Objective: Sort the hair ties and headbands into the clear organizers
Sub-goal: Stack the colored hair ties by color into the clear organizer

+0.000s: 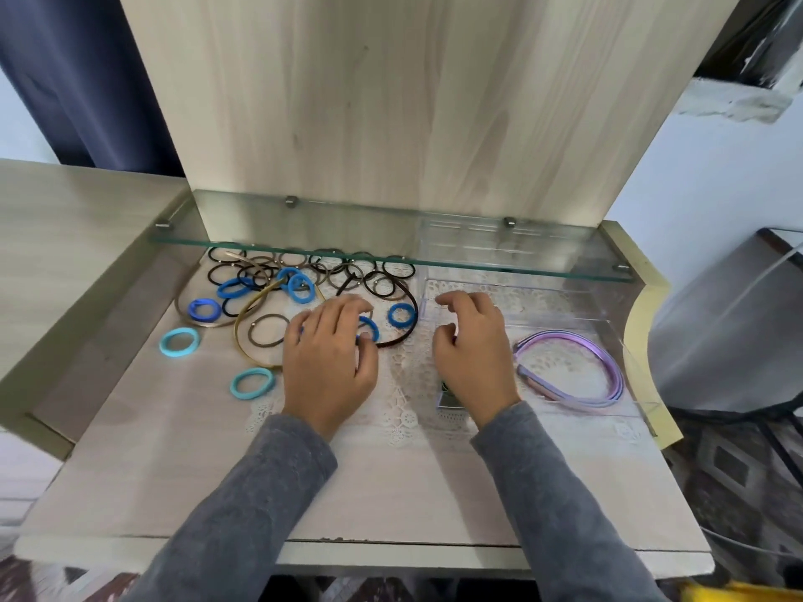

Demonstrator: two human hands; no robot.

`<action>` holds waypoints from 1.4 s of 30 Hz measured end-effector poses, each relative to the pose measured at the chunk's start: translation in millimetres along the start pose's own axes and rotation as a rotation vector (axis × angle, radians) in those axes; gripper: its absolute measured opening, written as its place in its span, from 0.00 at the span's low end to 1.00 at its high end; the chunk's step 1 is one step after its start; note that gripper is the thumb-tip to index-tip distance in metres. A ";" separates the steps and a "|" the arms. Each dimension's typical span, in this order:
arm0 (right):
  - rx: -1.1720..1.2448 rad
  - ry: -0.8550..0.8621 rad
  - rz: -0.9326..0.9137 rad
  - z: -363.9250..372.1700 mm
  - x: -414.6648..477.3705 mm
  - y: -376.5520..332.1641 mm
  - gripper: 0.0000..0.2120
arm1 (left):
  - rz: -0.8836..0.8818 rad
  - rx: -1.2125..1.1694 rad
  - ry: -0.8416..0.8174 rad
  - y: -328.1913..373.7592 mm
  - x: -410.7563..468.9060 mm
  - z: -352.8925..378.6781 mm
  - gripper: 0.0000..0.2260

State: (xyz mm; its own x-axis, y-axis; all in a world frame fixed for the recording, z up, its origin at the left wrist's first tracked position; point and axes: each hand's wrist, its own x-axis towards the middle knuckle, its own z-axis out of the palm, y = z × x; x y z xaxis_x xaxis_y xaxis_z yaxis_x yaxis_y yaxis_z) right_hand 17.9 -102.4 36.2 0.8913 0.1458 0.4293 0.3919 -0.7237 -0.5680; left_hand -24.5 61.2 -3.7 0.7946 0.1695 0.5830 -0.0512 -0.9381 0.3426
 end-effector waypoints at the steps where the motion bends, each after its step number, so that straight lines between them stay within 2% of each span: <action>1: 0.041 0.045 -0.035 3.8 -2.0 -6.4 0.17 | -0.011 0.027 -0.002 -6.2 -1.8 -3.1 0.16; 7: 0.091 0.065 -0.182 26.4 -12.7 -36.8 0.14 | 0.016 0.119 0.066 -45.8 -12.8 -20.4 0.15; 13: -0.019 -0.047 -0.235 56.0 -18.9 -40.1 0.16 | -0.029 0.198 -0.125 -76.5 -22.4 -33.0 0.19; 18: -0.127 -0.092 -0.221 73.4 -24.9 -36.0 0.20 | -0.052 0.232 -0.188 -78.9 -26.8 -37.8 0.21; 28: -0.289 -0.053 -0.122 81.5 -31.3 -24.1 0.16 | -0.057 0.143 -0.241 -76.7 -31.0 -39.7 0.21; 42: -0.323 -0.103 -0.094 83.8 -31.6 -23.4 0.16 | -0.104 0.169 -0.309 -77.7 -32.0 -38.7 0.24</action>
State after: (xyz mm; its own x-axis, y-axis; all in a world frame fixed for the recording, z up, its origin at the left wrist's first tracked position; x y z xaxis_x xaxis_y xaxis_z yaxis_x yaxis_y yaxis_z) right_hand -0.3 -33.6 -22.9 0.8796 0.2771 0.3868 0.3957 -0.8775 -0.2711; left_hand -69.4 140.4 -20.5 0.9369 0.1917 0.2925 0.1198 -0.9617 0.2464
